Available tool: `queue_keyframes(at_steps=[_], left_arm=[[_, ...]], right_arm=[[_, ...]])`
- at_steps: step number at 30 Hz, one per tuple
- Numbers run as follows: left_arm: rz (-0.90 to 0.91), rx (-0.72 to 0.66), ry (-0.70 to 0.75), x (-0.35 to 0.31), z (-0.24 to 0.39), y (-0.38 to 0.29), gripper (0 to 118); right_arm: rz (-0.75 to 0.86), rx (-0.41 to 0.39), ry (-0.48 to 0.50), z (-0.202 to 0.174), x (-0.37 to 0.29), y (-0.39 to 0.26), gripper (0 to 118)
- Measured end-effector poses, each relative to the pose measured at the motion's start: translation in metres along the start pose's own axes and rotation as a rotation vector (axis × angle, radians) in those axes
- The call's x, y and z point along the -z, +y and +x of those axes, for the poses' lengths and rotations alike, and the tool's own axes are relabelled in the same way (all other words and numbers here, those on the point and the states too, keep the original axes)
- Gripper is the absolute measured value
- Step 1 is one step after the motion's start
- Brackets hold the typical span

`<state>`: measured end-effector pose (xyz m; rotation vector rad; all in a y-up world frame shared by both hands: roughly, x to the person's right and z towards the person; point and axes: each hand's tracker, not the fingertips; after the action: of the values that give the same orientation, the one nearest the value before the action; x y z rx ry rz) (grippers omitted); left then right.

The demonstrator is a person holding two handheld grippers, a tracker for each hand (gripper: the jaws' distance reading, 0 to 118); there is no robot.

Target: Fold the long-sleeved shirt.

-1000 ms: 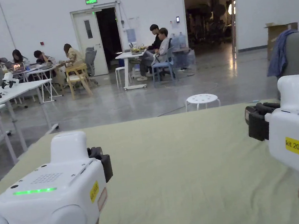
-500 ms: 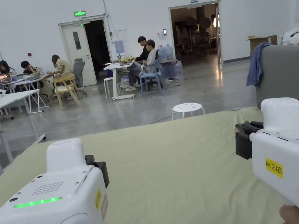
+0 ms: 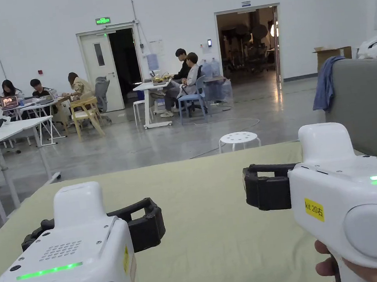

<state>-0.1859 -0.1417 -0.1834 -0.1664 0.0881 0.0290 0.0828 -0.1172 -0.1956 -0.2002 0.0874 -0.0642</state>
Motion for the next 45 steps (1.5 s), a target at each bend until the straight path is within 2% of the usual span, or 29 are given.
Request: queue_keyframes(at_steps=[5,11,14,19,31,39,45], left_arm=[[-0.01,0.022,-0.016,-0.003,0.002,0.003,118],[-0.002,0.016,-0.038,-0.012,0.002,0.005,118],[0.026,0.033,-0.046,-0.012,0.003,0.007,118],[0.032,0.048,-0.05,-0.013,0.002,0.006,118],[0.006,-0.005,-0.077,-0.014,0.0,0.005,118],[0.0,0.0,-0.088,-0.013,0.0,0.006,118],[-0.005,0.004,-0.09,-0.013,0.0,0.006,118]], right_arm=[[-0.037,0.064,0.008,0.005,-0.001,-0.001,118],[-0.063,0.034,-0.024,0.0,0.002,-0.002,118],[-0.084,0.065,0.015,0.003,0.003,-0.003,118],[-0.085,0.063,0.007,0.004,0.001,-0.003,118],[-0.11,0.1,0.064,0.007,-0.001,-0.001,118],[-0.095,0.077,0.011,0.004,0.0,0.001,118],[-0.098,0.074,0.029,0.002,0.001,0.002,118]])
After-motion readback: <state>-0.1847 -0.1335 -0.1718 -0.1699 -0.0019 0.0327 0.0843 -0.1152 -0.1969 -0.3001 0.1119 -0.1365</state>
